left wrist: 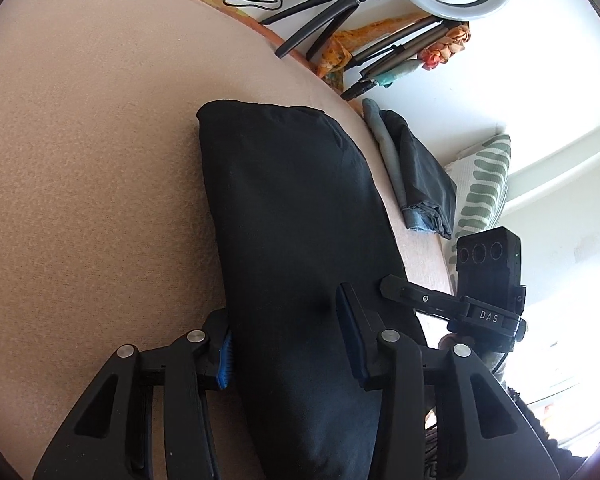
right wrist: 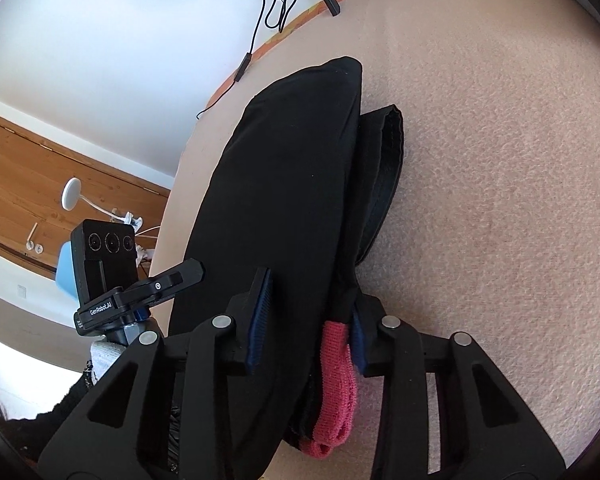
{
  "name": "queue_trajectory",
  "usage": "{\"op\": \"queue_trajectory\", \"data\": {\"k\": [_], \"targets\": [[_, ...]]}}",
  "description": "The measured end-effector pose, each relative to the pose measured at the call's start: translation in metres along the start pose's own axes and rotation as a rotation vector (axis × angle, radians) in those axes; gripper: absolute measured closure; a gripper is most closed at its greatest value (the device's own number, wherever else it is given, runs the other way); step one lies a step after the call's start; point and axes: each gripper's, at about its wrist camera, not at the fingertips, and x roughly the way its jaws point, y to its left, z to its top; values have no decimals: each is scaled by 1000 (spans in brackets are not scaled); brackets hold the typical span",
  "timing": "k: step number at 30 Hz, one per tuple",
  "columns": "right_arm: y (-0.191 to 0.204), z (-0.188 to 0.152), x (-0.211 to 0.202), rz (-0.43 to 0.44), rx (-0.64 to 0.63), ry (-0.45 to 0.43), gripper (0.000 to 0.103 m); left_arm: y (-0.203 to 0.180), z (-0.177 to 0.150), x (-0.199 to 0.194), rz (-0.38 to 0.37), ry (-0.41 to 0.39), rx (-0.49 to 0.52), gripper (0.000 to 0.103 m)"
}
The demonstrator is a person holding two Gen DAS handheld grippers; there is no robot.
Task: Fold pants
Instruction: 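Grasp the folded trousers by the pink-trimmed end with the right tool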
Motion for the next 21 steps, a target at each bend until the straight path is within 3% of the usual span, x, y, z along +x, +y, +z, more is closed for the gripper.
{"op": "queue_trajectory", "data": {"k": [6, 13, 17, 21], "targets": [[25, 2, -6, -82, -92, -42, 86, -10, -1, -4, 43, -30, 80, 80], [43, -1, -7, -128, -165, -59, 89, -37, -5, -8, 101, -71, 223, 87], [37, 1, -5, -132, -150, -46, 88, -29, -2, -3, 96, -66, 183, 86], [26, 4, -5, -157, -138, -14, 74, -26, -3, -3, 92, -58, 179, 86]]}}
